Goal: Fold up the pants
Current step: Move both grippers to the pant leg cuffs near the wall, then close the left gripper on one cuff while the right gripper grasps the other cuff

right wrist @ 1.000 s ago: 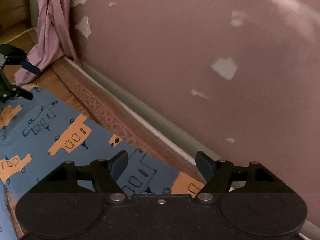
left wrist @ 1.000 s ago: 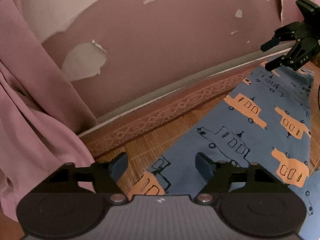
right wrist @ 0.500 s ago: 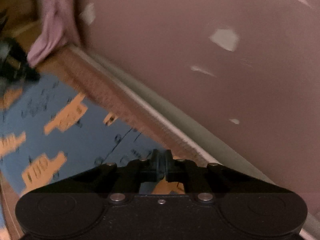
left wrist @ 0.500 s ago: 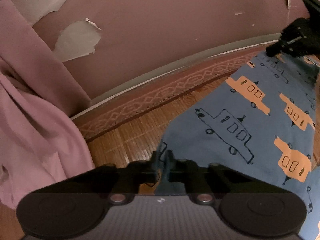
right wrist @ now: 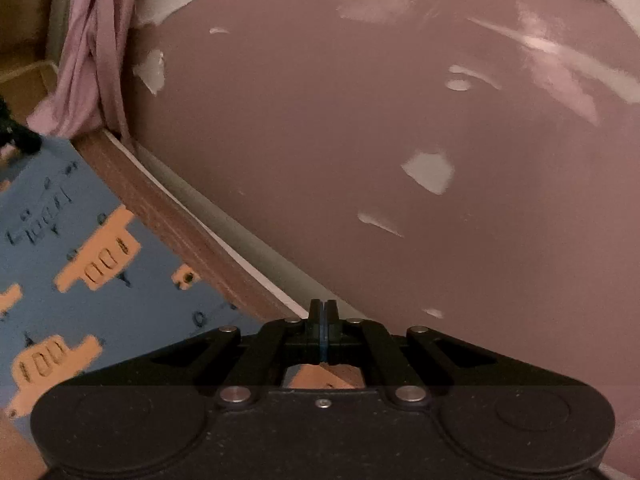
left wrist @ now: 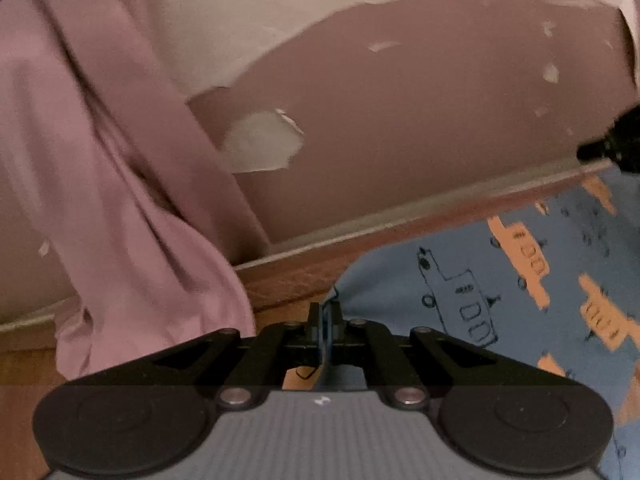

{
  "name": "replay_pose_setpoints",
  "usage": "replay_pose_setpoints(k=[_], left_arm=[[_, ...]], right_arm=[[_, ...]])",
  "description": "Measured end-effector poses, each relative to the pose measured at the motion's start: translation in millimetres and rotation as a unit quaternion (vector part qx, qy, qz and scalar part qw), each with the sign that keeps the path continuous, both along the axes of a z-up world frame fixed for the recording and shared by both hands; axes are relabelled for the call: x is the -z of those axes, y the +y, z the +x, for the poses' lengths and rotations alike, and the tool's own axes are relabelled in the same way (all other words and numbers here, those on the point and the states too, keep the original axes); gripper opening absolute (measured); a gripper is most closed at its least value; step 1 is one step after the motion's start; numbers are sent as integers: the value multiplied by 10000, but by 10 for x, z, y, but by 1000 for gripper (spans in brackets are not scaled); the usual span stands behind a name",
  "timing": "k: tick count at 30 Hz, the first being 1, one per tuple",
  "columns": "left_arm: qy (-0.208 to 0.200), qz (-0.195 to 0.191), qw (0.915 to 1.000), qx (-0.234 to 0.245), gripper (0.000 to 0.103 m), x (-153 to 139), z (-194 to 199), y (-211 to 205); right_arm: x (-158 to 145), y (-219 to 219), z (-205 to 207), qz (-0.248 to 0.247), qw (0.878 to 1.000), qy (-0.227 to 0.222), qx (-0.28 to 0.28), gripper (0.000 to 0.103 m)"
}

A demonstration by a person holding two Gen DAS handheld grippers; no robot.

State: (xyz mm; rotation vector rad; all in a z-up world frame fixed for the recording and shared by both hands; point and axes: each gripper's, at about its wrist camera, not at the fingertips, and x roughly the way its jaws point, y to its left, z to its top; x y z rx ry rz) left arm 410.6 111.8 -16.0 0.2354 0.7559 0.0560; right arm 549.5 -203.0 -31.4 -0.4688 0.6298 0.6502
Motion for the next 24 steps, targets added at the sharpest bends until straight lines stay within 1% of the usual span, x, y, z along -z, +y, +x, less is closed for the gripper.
replay_pose_setpoints(k=[1, 2, 3, 4, 5, 7, 9, 10, 11, 12, 13, 14, 16, 17, 18, 20, 24], left_arm=[[34, 3, 10000, 14, 2, 5, 6, 10], [83, 50, 9999, 32, 2, 21, 12, 5], [101, 107, 9999, 39, 2, 40, -2, -6], [102, 146, 9998, 52, 2, 61, -17, -9], [102, 165, 9998, 65, 2, 75, -24, -15], [102, 171, 9998, 69, 2, 93, -34, -23], [99, 153, 9998, 69, 2, 95, -5, -13], [91, 135, 9998, 61, 2, 87, -2, -11], [93, 103, 9999, 50, 2, 96, 0, 0], [100, 72, 9999, 40, 2, 99, 6, 11], [94, 44, 9999, 28, 2, 101, 5, 21], [88, 26, 10000, 21, 2, 99, 1, 22], [58, 9, 10000, 14, 2, 88, -4, 22], [36, 0, 10000, 7, 2, 81, -6, 25], [11, -1, 10000, 2, 2, 68, -10, 24], [-78, 40, 10000, -7, 2, 36, -30, 17], [-235, 104, 9995, -184, 2, -13, -39, 24]], right_arm=[[27, 29, 31, 41, 9997, 243, -73, 5], [65, 48, 39, 36, 9992, 375, -155, 24], [107, 65, 31, -36, 9987, 437, -264, 35], [140, 70, 13, -111, 9984, 442, -337, 49], [181, 60, -4, -130, 9981, 455, -385, 51], [249, 34, 29, -131, 9974, 620, -339, 52], [279, -23, 57, 0, 9966, 785, -268, 51], [292, -50, 73, 90, 9959, 866, -228, 47], [299, -67, 60, 153, 9960, 862, -188, 33], [312, -70, 21, 192, 9961, 834, -225, 26], [335, -64, -59, 179, 9964, 777, -271, 15], [353, -39, -123, 131, 9970, 697, -304, 11], [357, -68, -162, 125, 9978, 631, -182, 0], [362, -18, -151, 141, 9977, 655, -130, 0], [358, 1, -162, 83, 9983, 576, -103, 0], [353, 78, -211, -121, 9997, 206, -100, 0], [280, 292, -199, -250, 9983, -495, 165, 0]])
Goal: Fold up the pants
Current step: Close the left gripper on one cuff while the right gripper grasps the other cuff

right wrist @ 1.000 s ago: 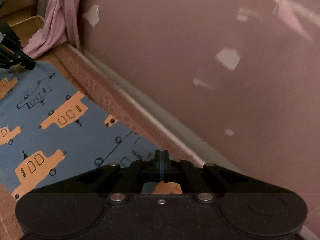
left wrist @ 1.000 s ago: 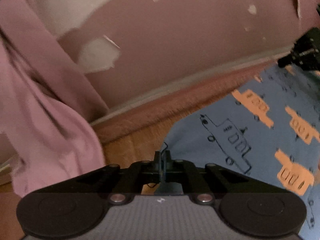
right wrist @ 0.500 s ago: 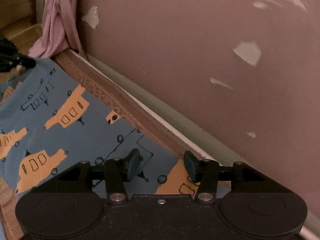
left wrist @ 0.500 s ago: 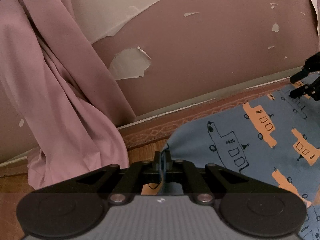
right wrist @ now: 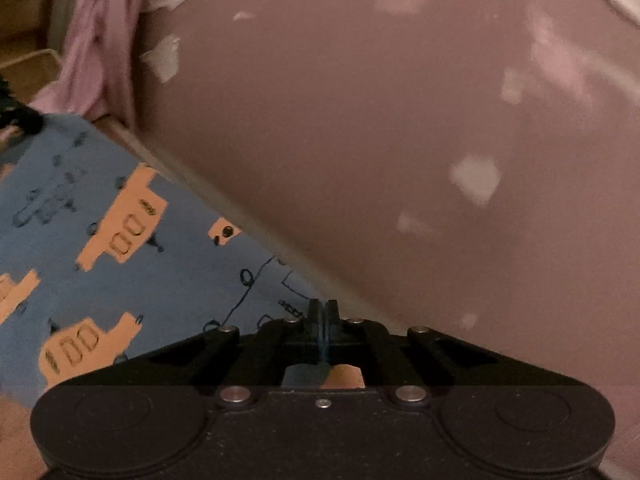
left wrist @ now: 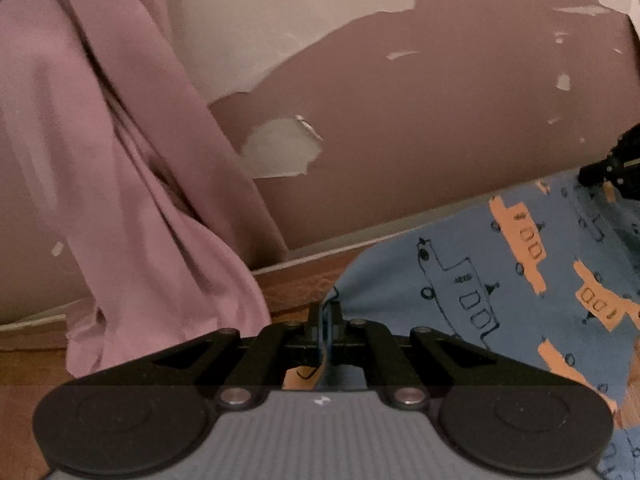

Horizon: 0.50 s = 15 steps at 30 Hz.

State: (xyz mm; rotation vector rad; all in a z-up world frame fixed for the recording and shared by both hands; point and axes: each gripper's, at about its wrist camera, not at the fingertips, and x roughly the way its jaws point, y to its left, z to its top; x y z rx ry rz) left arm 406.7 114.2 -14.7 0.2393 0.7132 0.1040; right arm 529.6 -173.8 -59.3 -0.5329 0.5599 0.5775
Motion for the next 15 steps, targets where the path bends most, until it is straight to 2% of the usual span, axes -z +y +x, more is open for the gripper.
replay_pose_setpoints(k=[4, 9, 12, 13, 14, 15], left_arm=[[-79, 73, 9996, -242, 2, 8, 31, 57], [118, 239, 9991, -340, 4, 180, 112, 139], [302, 94, 9990, -305, 17, 266, 139, 246], [312, -53, 9992, -237, 28, 270, 128, 302], [258, -206, 9993, -193, 44, 257, 99, 372], [145, -382, 9990, -160, 54, 225, 45, 456]], right_arm=[[12, 279, 61, -196, 9988, -451, 84, 0], [242, 497, 153, -468, 9982, -354, 160, 0], [320, 498, 203, -474, 9986, -145, 170, 1], [315, 478, 199, -392, 9991, -90, 150, 9], [283, 441, 175, -263, 9996, -79, 105, 23], [241, 399, 146, -95, 9999, -35, 1, 32]])
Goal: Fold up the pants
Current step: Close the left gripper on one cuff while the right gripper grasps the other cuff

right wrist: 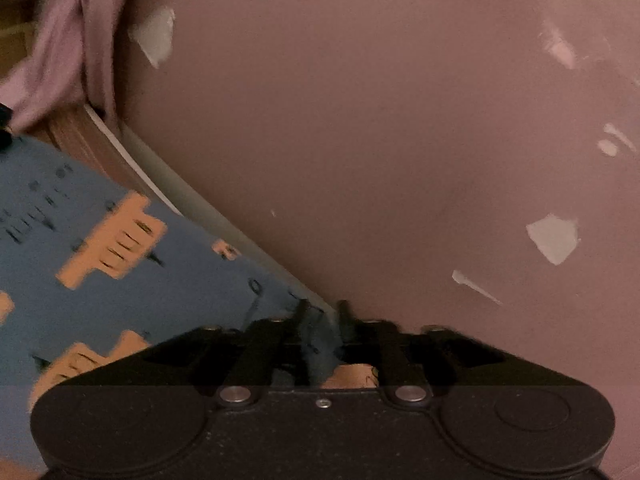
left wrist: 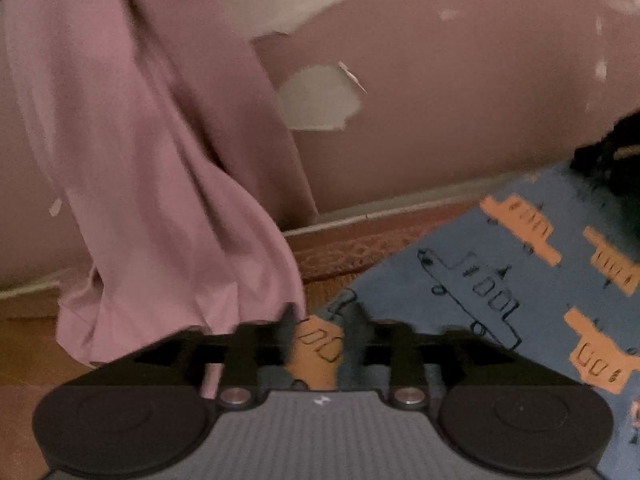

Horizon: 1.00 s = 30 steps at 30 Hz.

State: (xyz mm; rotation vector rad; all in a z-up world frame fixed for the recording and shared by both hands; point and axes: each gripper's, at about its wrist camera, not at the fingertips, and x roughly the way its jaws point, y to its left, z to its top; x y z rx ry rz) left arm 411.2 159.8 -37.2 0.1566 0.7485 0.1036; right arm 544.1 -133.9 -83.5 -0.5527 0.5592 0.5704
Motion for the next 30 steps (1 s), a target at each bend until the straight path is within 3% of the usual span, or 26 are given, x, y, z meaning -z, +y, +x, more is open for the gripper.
replay_pose_setpoints(k=[1, 2, 5, 10, 13, 16, 18, 20, 21, 23, 25, 28, 30], left_arm=[[-102, -159, 9998, 41, 70, -29, -46, 80], [-200, -328, 9992, 91, 77, -60, -93, 172], [-236, -882, 9954, 285, 80, -130, -152, 488], [-88, -1381, 9898, 330, 75, -129, -127, 800], [99, -1569, 9868, 380, 60, -76, -117, 887], [250, -1550, 9857, 609, 59, -48, -148, 869], [472, -1353, 9874, 677, 57, -9, -107, 809], [793, -987, 9899, 641, 43, 63, -45, 726], [818, -901, 9906, 627, 42, 77, -39, 699], [836, -916, 9905, 596, 30, 74, -41, 671], [871, -901, 9907, 531, 16, 56, -39, 649], [870, -818, 9921, 385, 9, 14, -43, 604], [806, -714, 9938, 284, 7, -28, -73, 544]], right_arm=[[-39, -28, -46, 206, 9996, 94, -161, 50], [-94, -56, -111, 465, 9978, 250, -400, 62], [-189, -7, -155, 853, 9885, 627, -1082, 77], [-121, 274, 24, 764, 9828, 968, -1373, 80], [-13, 520, 169, 577, 9824, 1139, -1365, 74], [66, 586, 265, 423, 9834, 1207, -1284, 70], [134, 599, 326, 405, 9843, 1263, -1162, 69], [153, 575, 375, 488, 9836, 1369, -1064, 67], [156, 559, 392, 534, 9829, 1431, -1024, 66], [149, 529, 402, 639, 9809, 1540, -998, 48], [138, 517, 384, 658, 9817, 1524, -930, 40], [118, 499, 368, 663, 9831, 1488, -829, 13], [119, 530, 325, 551, 9854, 1386, -815, 4]])
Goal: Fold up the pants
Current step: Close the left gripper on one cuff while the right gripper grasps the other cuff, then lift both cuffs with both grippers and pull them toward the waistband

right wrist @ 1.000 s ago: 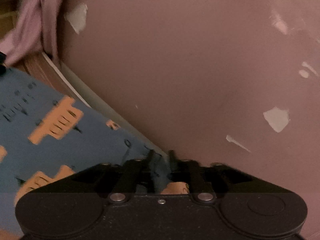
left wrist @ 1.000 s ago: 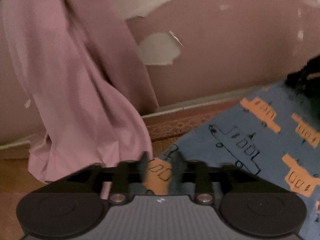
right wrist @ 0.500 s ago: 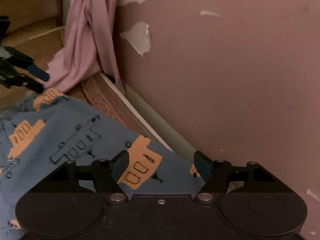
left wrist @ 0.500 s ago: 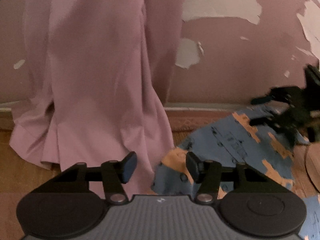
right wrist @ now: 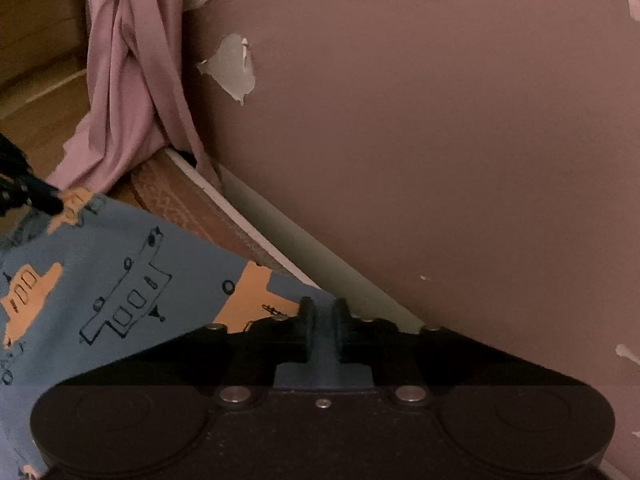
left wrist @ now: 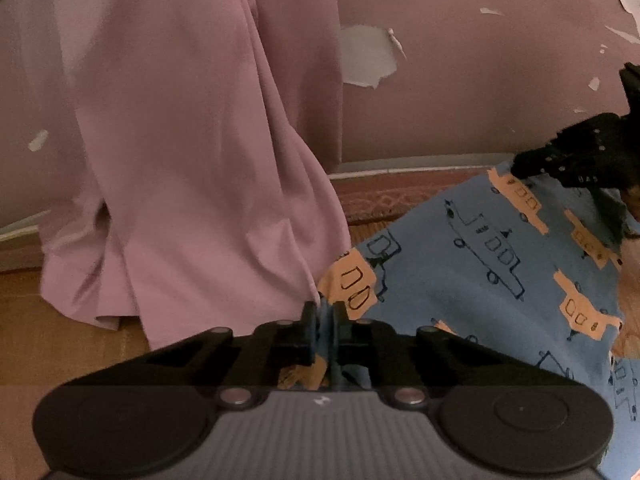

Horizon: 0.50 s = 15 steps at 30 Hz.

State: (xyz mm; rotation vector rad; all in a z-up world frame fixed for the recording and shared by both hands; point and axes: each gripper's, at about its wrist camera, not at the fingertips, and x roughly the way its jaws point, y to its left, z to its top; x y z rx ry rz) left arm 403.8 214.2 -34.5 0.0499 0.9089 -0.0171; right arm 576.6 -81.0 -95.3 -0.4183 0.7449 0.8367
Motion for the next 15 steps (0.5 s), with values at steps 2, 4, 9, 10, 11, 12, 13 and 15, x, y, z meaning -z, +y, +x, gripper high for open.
replay_pose_setpoints(k=[2, 4, 9, 10, 11, 12, 13, 15], left_arm=[[-88, 274, 9996, -44, 7, -38, -32, -110], [-199, 507, 9985, -20, 7, -86, -103, -195], [-613, 1014, 9929, 26, 7, -220, -281, -417], [-688, 1086, 9917, 29, 7, -239, -312, -451], [-778, 1151, 9903, 31, 7, -264, -343, -484], [-879, 1182, 9891, 43, 7, -302, -391, -507], [-957, 1190, 9883, 55, 7, -338, -444, -520], [-1148, 1245, 9855, 101, 7, -400, -552, -557]], right_arm=[[-8, 26, -87, -138, 9998, -156, -76, 0], [-14, 34, -171, -195, 9992, -316, -118, 0], [-187, -153, -406, 83, 9964, -819, 193, 0], [-243, -205, -460, 144, 9953, -925, 242, 0], [-309, -263, -523, 238, 9942, -1011, 274, 0], [-372, -311, -586, 330, 9932, -1079, 281, 0], [-435, -364, -663, 383, 9919, -1175, 292, 0], [-553, -454, -816, 490, 9892, -1345, 311, 0]])
